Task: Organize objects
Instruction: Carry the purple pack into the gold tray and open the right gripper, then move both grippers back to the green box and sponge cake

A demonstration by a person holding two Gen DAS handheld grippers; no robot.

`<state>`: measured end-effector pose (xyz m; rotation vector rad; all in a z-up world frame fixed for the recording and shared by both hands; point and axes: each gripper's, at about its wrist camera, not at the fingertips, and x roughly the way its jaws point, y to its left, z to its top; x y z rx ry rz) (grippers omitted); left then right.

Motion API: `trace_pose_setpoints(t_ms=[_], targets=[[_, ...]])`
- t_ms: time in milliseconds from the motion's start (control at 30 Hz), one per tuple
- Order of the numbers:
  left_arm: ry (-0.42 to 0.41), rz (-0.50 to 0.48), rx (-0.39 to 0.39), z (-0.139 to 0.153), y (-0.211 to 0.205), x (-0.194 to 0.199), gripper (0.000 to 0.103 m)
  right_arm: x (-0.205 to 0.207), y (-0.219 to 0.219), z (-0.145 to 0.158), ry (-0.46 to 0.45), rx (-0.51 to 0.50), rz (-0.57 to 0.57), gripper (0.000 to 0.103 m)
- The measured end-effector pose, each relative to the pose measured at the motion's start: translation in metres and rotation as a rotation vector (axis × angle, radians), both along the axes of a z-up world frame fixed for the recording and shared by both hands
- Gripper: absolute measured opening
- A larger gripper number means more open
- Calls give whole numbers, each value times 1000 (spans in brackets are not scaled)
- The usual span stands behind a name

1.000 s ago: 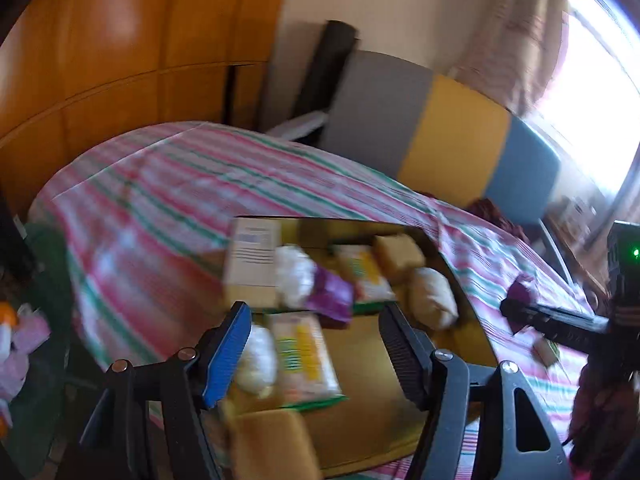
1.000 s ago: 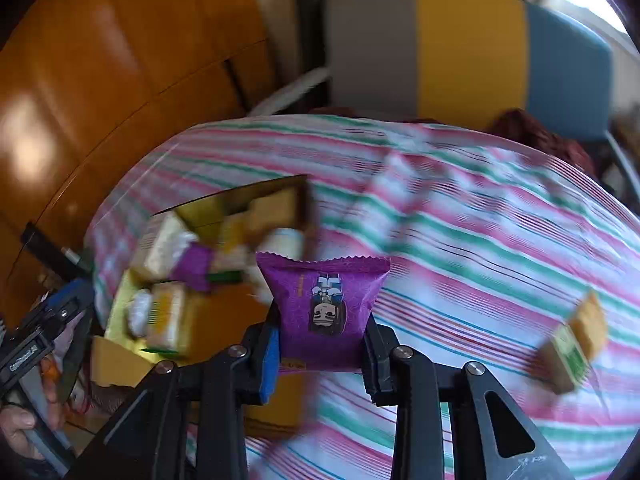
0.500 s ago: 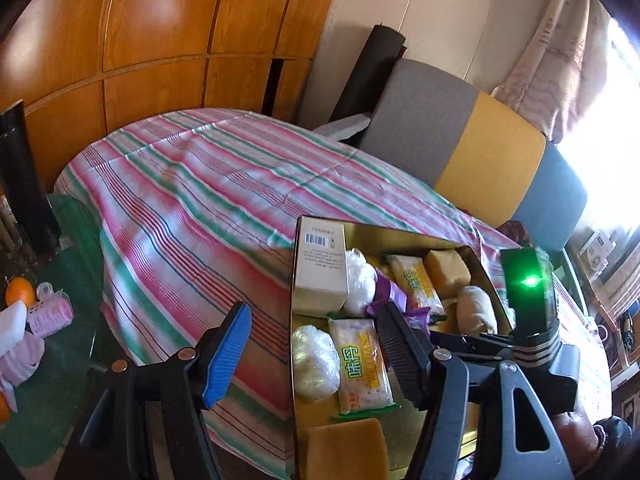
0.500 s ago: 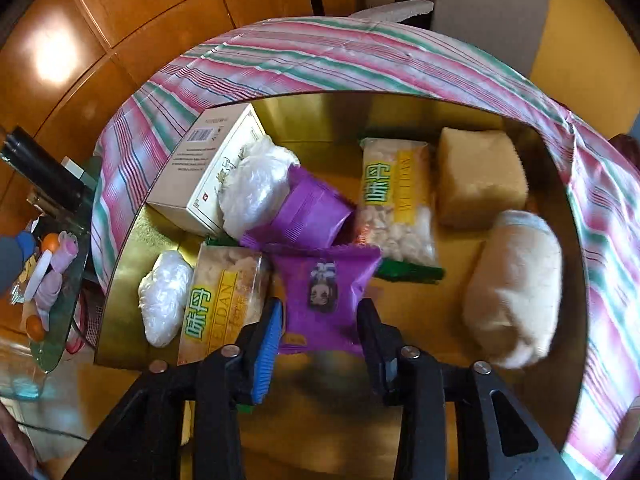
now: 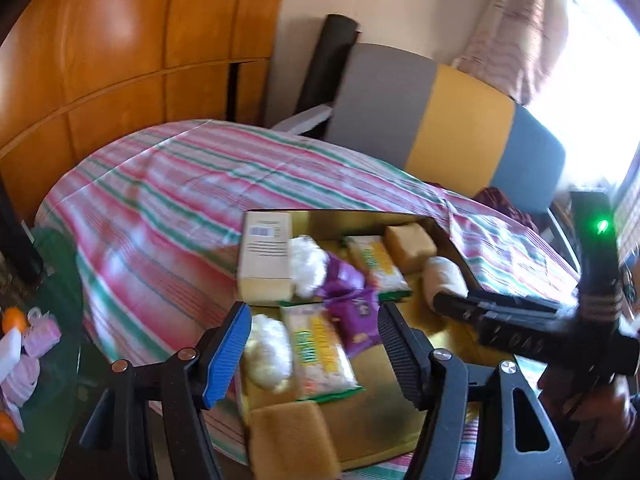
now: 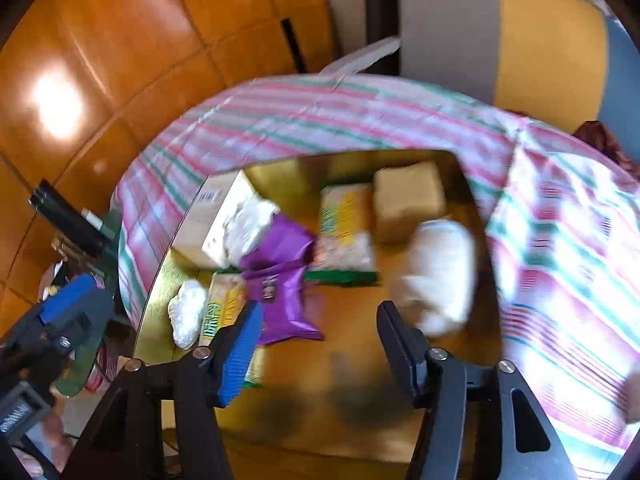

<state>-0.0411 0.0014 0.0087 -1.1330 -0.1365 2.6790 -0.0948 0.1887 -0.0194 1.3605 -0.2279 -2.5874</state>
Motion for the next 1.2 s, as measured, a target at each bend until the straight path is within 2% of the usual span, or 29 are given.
trace_pose_setpoints(t_ms=[167,267,400,667,867,967,1033,1100,1200], targets=[[4,-92,-18,3,31,6,66,19,36,19,60,82,-81,67],[6,-142,-27,5,50,11,66,34,67,26,74,104,-140,74],[5,-218,-45,4,80,17,66,59,123,30,67,114,-251,75],[4,-350,-86,3,137,31,66,107,255,25,39,89,-550,75],[-27,-453,-108,-2,185,39,66,124,350,-2,2,6,-784,75],[-42,-511,-118,-5,216,44,66,133,383,-20,0,-66,-873,75],[-61,-548,-115,-8,237,45,66,144,397,-33,-8,-149,-939,75],[-116,-593,-80,-15,261,43,66,150,406,-40,-55,-178,-989,75],[-198,-627,-55,-30,294,37,66,158,407,-34,-13,-196,-1013,78]])
